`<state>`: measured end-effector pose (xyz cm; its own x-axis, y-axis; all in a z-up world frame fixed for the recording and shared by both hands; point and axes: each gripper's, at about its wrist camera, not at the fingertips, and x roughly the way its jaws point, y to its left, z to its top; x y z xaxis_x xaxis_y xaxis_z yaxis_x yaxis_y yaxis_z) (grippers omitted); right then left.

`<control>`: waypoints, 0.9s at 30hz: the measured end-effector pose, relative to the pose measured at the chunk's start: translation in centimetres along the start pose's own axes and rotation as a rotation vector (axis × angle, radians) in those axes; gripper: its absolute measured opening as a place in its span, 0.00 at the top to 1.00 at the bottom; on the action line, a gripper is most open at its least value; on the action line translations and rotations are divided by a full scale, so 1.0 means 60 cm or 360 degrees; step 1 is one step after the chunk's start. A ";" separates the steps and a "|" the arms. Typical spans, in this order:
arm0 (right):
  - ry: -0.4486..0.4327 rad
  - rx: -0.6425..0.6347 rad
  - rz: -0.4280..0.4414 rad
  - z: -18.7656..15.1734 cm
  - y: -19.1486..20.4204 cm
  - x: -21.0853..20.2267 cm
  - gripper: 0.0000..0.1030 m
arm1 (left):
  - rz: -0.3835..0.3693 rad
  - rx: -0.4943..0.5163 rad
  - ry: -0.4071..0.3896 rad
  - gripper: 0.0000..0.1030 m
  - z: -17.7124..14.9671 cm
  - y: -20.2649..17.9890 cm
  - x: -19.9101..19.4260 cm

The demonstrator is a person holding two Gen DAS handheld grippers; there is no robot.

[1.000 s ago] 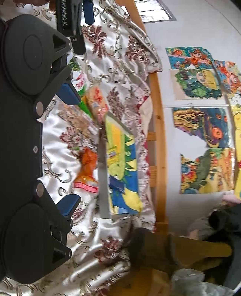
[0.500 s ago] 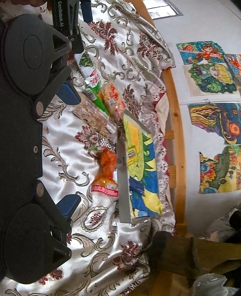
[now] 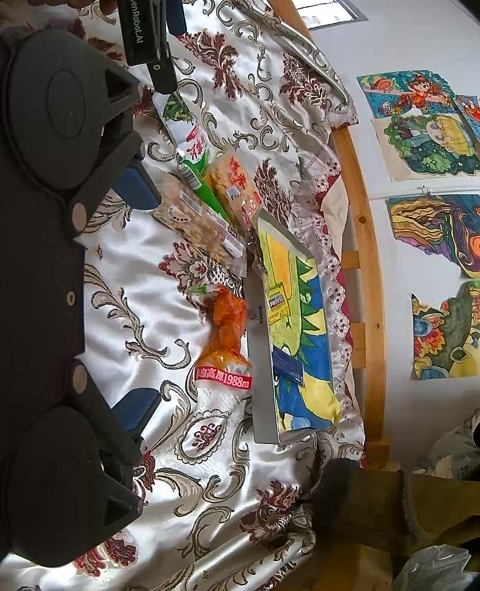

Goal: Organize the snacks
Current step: 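Grasp the white-green seaweed bag with the left tool while the right tool grasps the bread-stick pack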

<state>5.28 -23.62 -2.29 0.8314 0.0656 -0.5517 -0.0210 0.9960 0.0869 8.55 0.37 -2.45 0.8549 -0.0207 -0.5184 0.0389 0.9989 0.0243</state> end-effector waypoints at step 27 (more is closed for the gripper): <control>0.0141 -0.0319 0.0093 0.048 0.113 0.168 0.14 | -0.0361 0.0071 0.0287 0.06 0.043 0.064 0.173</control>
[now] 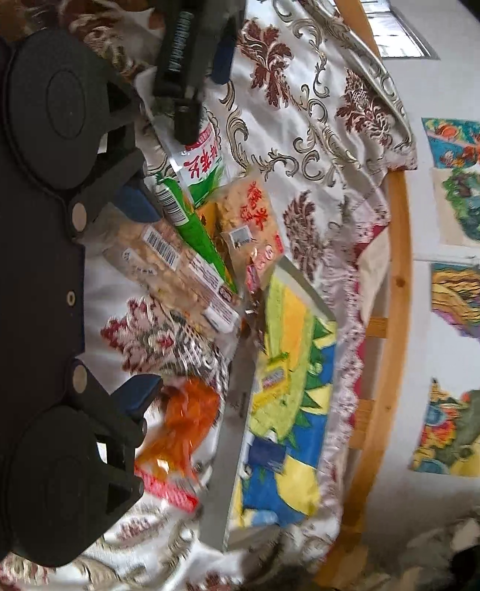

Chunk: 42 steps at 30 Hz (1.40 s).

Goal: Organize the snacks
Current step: 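Grasp the white-green seaweed bag with the left tool while the right tool grasps the bread-stick pack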

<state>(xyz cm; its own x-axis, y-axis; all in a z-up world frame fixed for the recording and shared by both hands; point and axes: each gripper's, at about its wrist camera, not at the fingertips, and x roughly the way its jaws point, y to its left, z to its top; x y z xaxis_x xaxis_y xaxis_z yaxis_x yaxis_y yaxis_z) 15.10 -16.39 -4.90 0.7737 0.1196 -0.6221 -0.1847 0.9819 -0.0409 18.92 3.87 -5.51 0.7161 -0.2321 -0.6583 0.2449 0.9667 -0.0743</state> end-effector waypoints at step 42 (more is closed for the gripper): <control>0.0146 -0.0039 0.0141 -0.071 -0.026 -0.078 0.25 | 0.0104 0.0090 0.0227 0.14 -0.042 -0.080 -0.039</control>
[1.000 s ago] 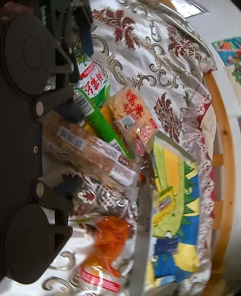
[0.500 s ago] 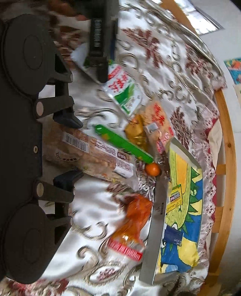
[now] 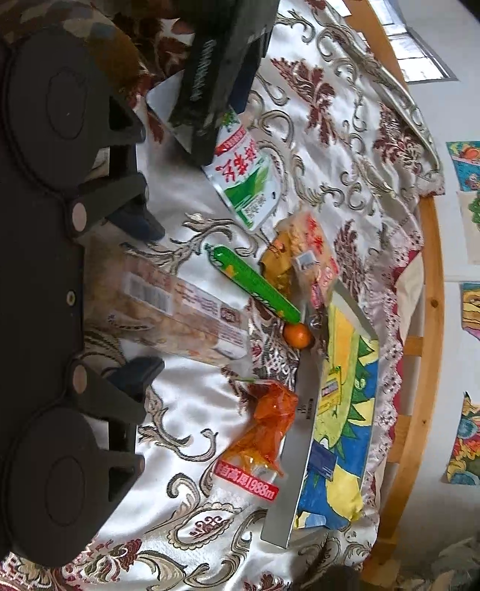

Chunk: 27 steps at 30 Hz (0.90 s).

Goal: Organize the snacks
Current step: 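Grasp the white-green seaweed bag with the left tool while the right tool grasps the bread-stick pack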

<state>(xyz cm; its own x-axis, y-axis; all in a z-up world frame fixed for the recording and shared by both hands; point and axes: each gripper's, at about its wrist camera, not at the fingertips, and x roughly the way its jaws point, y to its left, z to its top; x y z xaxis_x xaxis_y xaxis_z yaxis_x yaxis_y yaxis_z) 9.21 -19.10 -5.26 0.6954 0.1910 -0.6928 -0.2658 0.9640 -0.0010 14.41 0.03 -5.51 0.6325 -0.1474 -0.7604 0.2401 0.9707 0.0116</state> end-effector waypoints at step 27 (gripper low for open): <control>-0.0131 -0.0171 -0.0127 -0.017 0.040 0.005 0.63 | 0.0058 0.0053 0.0007 0.55 0.009 -0.010 -0.010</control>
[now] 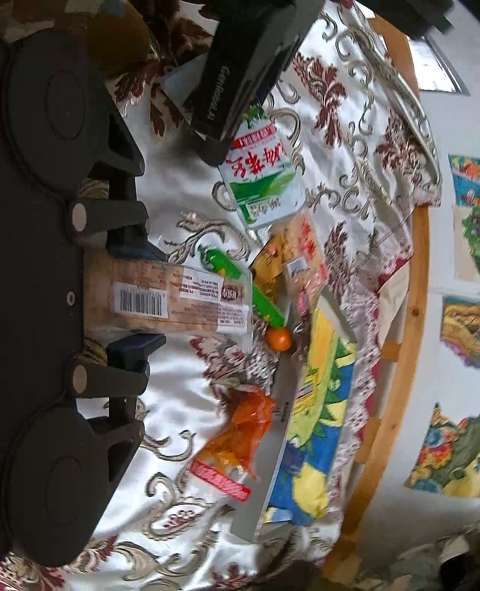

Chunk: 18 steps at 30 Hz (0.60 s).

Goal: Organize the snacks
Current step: 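Grasp the white-green seaweed bag with the left tool while the right tool grasps the bread-stick pack, then carry the seaweed bag with the left tool while the right tool carries the bread-stick pack into the tray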

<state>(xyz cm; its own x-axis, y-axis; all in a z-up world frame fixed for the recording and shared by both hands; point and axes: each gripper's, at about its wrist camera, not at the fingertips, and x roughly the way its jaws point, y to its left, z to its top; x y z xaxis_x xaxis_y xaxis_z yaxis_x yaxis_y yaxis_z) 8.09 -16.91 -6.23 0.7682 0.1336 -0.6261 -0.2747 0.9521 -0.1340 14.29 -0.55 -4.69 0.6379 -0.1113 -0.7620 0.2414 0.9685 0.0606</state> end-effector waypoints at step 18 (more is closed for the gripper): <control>-0.0354 -0.0109 -0.0119 0.043 -0.019 -0.082 0.64 | -0.0140 -0.0145 -0.0326 0.59 0.045 -0.034 -0.085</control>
<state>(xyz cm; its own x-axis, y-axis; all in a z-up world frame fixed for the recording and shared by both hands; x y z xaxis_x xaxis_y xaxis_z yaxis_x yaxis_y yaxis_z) 6.11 -17.92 -1.02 0.8942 0.1279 -0.4290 -0.2451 0.9418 -0.2300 12.50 -2.52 0.80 0.7545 -0.2297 -0.6148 0.2412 0.9683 -0.0657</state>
